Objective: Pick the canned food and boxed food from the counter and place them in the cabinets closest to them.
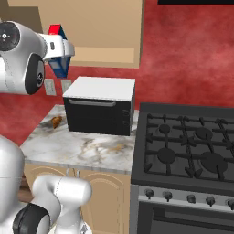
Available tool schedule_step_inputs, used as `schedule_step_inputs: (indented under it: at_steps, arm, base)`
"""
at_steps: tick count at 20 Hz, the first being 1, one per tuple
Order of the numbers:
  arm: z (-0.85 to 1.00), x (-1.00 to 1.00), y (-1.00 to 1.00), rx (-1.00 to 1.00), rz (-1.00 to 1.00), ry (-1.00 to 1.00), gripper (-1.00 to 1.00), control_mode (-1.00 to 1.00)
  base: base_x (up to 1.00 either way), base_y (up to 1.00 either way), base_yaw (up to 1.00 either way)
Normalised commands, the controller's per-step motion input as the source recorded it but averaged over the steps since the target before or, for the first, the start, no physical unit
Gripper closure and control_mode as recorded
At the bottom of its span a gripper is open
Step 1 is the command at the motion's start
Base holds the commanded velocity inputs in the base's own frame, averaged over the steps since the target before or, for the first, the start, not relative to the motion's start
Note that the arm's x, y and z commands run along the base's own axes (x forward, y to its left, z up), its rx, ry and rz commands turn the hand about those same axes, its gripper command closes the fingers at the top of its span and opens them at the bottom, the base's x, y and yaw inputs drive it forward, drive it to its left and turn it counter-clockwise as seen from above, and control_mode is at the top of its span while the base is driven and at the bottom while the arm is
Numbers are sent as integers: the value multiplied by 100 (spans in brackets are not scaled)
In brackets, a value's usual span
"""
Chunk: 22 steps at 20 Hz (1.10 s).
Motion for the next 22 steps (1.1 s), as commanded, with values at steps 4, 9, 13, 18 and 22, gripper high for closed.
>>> schedule_step_inputs:
  at_steps: [4,9,13,18,22]
  arm:
    - [1,27,0,0,0,0,100,-100]
    - [9,31,0,0,0,0,100,-100]
    - [12,31,0,0,0,0,100,-100]
    - [15,29,0,1,0,0,100,-100]
    - [14,28,0,1,0,0,100,-100]
  base:
    - [0,0,0]
    - [0,0,0]
    - [0,0,0]
    - [0,0,0]
    - [0,0,0]
